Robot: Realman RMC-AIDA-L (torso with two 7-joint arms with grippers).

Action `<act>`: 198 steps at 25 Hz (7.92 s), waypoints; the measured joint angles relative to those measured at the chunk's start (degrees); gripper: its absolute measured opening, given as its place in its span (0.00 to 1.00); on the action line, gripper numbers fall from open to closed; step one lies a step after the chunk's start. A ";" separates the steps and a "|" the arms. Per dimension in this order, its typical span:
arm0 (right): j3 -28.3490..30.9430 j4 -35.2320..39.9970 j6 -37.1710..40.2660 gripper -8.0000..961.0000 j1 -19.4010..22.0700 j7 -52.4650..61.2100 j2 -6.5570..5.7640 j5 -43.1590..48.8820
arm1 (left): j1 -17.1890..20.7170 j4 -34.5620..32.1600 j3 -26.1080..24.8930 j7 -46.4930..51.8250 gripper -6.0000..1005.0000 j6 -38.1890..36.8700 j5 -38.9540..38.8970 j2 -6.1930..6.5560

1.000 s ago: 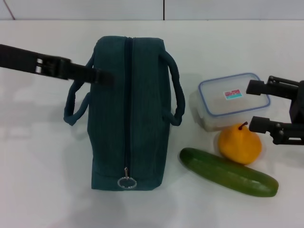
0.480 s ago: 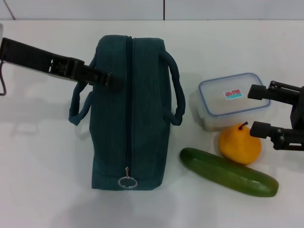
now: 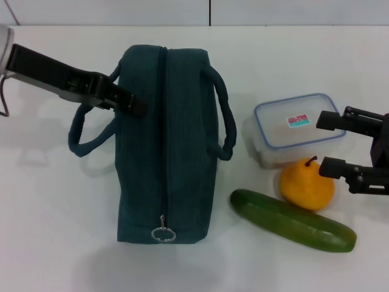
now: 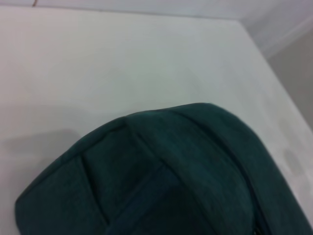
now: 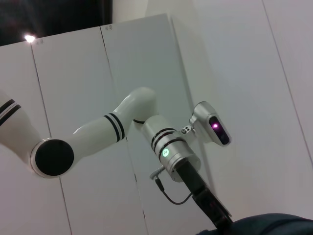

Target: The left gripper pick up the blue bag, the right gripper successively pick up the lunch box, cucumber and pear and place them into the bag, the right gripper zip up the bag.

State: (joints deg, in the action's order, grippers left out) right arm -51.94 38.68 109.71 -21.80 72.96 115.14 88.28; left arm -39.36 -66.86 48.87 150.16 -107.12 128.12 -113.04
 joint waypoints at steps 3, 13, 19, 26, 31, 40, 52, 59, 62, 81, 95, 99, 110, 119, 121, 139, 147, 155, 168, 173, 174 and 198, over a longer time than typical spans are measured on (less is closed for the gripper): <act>0.00 -0.06 -0.26 0.82 -0.12 -0.02 0.00 0.02 | -1.04 0.30 0.00 0.57 0.51 0.46 1.12 0.01; 0.00 -0.74 -0.58 0.82 -0.20 -0.36 0.00 0.08 | -1.13 1.70 -3.27 0.33 0.09 1.09 -1.65 0.26; 0.54 -2.98 -0.85 0.82 -0.70 -0.72 -0.01 0.03 | -1.08 3.49 -3.46 0.08 0.05 1.15 -1.53 0.62; 3.91 -12.98 -2.32 0.82 -0.41 -0.59 0.04 -8.64 | -0.25 3.49 -3.53 -0.06 0.05 1.15 -1.90 0.58; 9.43 -21.96 -7.73 0.82 -0.13 -0.31 0.05 -13.37 | 0.81 3.09 -4.35 -0.75 0.05 1.19 -2.11 0.30; 21.56 -38.52 -23.84 0.81 0.32 3.42 0.35 -17.87 | 2.42 3.42 -8.25 -2.74 0.05 1.48 -5.84 -0.58; 20.63 -43.78 -37.48 0.77 -4.46 14.70 0.99 -16.70 | 2.80 4.13 -8.19 -6.18 0.05 1.48 -6.40 -0.95; 20.62 -45.63 -37.54 0.74 -7.03 14.76 1.06 -15.82 | 2.86 4.13 -8.19 -7.05 0.05 1.48 -6.40 -1.36; 20.64 -45.92 -37.60 0.73 -7.37 14.78 1.06 -15.76 | 3.12 4.12 -8.06 -7.34 0.05 1.48 -6.40 -1.44; 20.66 -45.80 -37.73 0.36 -7.55 16.78 1.05 -13.65 | 3.80 4.11 -7.85 -7.87 0.05 1.35 -6.39 -1.67; 20.66 -43.91 -36.71 0.17 -7.38 20.13 0.84 -11.20 | 3.88 3.64 -7.77 -7.97 0.05 1.20 -7.30 -1.78; 20.66 -43.90 -35.94 0.14 -7.58 24.70 0.97 -11.19 | 3.98 3.73 -7.72 -8.38 0.05 1.20 -8.57 -1.81; 21.29 -44.35 -33.66 0.11 -7.54 37.74 1.05 -11.21 | 3.66 3.58 -7.74 -8.73 0.05 1.29 -8.65 -1.90; 21.36 -44.39 -33.34 0.11 -7.16 46.74 1.05 -11.79 | 3.73 3.58 -7.90 -9.35 0.05 1.47 -8.68 -1.92; 21.41 -44.39 -32.79 0.11 -7.15 48.30 1.05 -11.82 | 3.68 3.58 -7.91 -9.36 0.05 1.48 -8.68 -1.92; 33.25 -44.39 -15.59 0.11 -6.24 51.30 0.98 -12.00 | 3.32 3.06 -7.48 -9.36 0.05 1.48 -8.68 -2.74; 36.76 -44.56 -11.20 0.11 -9.92 51.96 1.04 -12.00 | 3.28 -0.15 -6.53 -9.01 0.05 1.47 -8.10 -4.98; 37.03 -45.59 -10.08 0.11 -17.10 51.88 1.05 -11.58 | 1.97 0.10 -5.95 -8.87 0.05 1.88 -8.10 -5.67; 36.39 -46.04 -19.94 0.11 -23.98 49.75 1.05 -1.30 | 0.47 3.00 -5.34 -9.10 0.05 2.90 -8.48 -6.23; 36.34 -45.83 -21.19 0.11 -22.78 47.17 1.04 0.81 | 0.40 3.14 -5.35 -9.15 0.05 3.18 -8.49 -5.95; 36.35 -45.64 -21.64 0.11 -22.39 46.88 1.05 1.59 | 0.39 3.14 -5.36 -9.15 0.05 3.29 -8.49 -5.86; 34.19 -44.62 -27.87 0.11 -26.12 39.86 1.05 13.90 | -2.90 6.58 -3.09 -10.22 0.05 3.50 -8.34 -4.50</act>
State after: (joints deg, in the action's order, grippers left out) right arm -17.76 -5.94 81.83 -47.92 112.82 116.19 102.17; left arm -42.26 -60.28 45.78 139.95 -103.62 119.78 -117.54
